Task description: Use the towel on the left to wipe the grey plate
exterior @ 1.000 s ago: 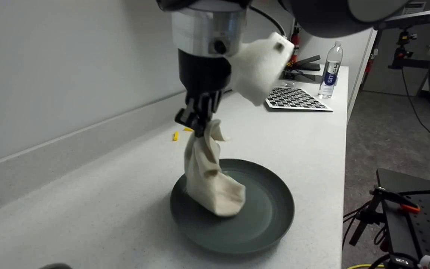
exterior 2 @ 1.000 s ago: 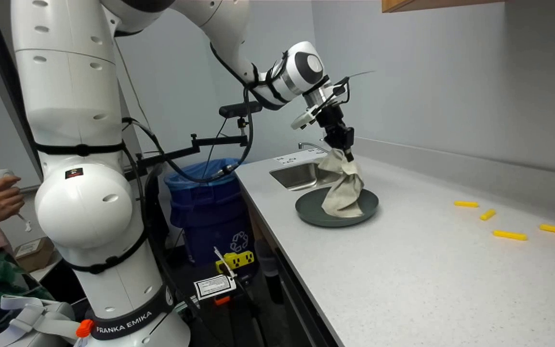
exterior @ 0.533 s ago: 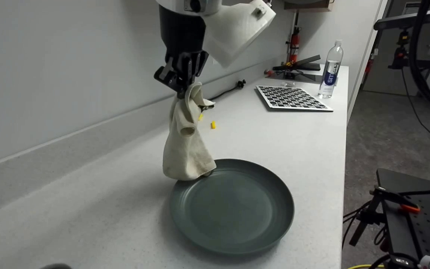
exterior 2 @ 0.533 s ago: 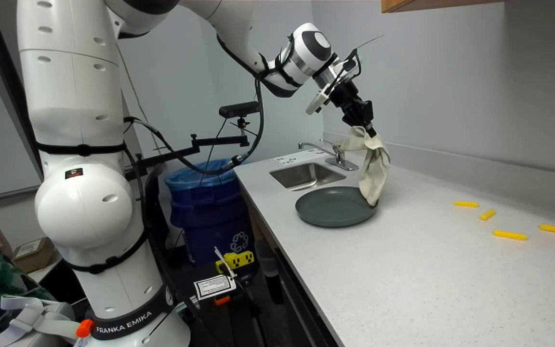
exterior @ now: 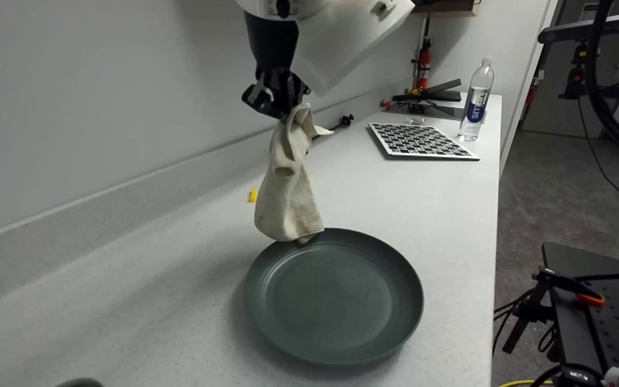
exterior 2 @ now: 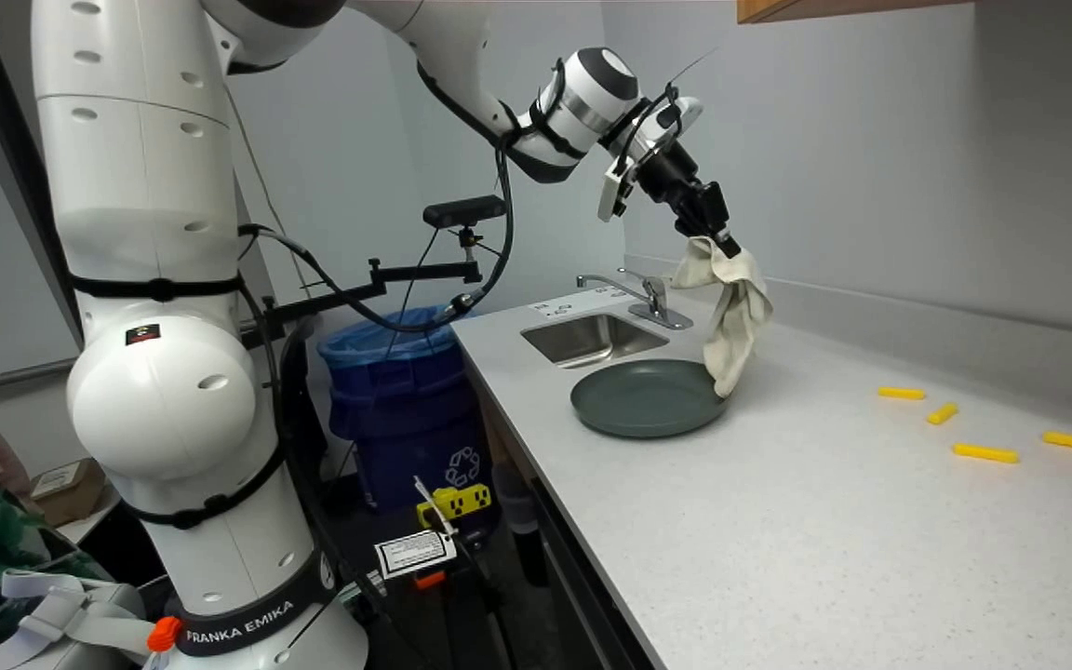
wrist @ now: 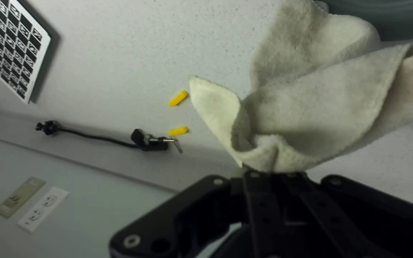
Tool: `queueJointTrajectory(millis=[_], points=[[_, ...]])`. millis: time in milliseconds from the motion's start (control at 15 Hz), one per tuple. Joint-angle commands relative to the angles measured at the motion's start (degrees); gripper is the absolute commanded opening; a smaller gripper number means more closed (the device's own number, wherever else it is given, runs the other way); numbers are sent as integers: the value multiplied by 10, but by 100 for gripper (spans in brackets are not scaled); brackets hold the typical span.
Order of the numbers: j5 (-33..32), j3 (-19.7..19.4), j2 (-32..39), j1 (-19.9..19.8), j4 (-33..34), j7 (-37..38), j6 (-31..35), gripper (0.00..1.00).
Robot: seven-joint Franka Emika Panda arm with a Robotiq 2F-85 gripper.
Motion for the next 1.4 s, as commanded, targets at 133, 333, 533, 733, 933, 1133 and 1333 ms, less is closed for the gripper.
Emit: queueJointTrajectory(millis=[133, 333, 533, 733, 933, 1133, 1333], points=[[-63, 14, 7, 6, 28, 81, -88, 1], [-78, 24, 10, 5, 34, 106, -120, 1], [-73, 31, 13, 3, 38, 122, -140, 32], [-70, 36, 14, 2, 41, 125, -149, 54], [-47, 41, 13, -5, 40, 119, -127, 76], [-7, 45, 11, -12, 35, 111, -79, 99], [13, 42, 11, -12, 31, 108, -35, 100]])
